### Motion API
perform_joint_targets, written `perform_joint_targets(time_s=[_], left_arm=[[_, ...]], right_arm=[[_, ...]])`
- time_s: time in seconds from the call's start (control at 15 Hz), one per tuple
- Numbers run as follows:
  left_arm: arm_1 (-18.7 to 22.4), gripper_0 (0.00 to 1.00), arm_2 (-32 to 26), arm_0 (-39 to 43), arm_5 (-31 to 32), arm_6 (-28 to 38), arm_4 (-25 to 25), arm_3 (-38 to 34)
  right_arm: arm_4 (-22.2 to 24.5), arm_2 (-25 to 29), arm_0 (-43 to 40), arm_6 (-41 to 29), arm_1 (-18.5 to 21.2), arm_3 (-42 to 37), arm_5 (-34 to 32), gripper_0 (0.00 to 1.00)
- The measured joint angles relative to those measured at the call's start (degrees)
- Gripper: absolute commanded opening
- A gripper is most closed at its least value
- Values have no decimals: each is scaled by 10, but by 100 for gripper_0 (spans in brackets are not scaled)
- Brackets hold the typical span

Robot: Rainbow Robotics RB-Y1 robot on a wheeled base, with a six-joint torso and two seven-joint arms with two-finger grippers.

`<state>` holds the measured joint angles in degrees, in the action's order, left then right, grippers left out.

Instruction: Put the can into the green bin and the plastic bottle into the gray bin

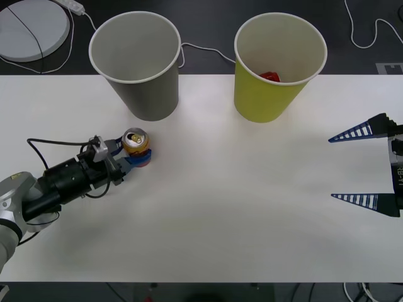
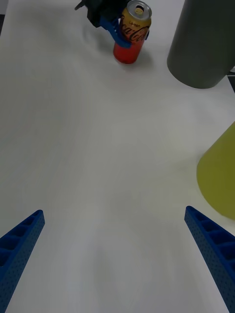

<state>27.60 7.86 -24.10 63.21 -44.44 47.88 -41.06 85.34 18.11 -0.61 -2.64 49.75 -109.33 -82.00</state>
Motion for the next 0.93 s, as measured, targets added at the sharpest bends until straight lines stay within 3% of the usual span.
perform_joint_targets(time_s=[0.13,0.33,0.93], left_arm=[[18,0,0,1,0,19,24,-17],[56,0,0,15,-1,118,83,-79],[205,0,-32,117,5,451,258,-406]], right_arm=[[0,0,0,0,0,0,0,100],[0,0,0,0,0,0,0,100],[0,0,0,0,0,0,0,100]])
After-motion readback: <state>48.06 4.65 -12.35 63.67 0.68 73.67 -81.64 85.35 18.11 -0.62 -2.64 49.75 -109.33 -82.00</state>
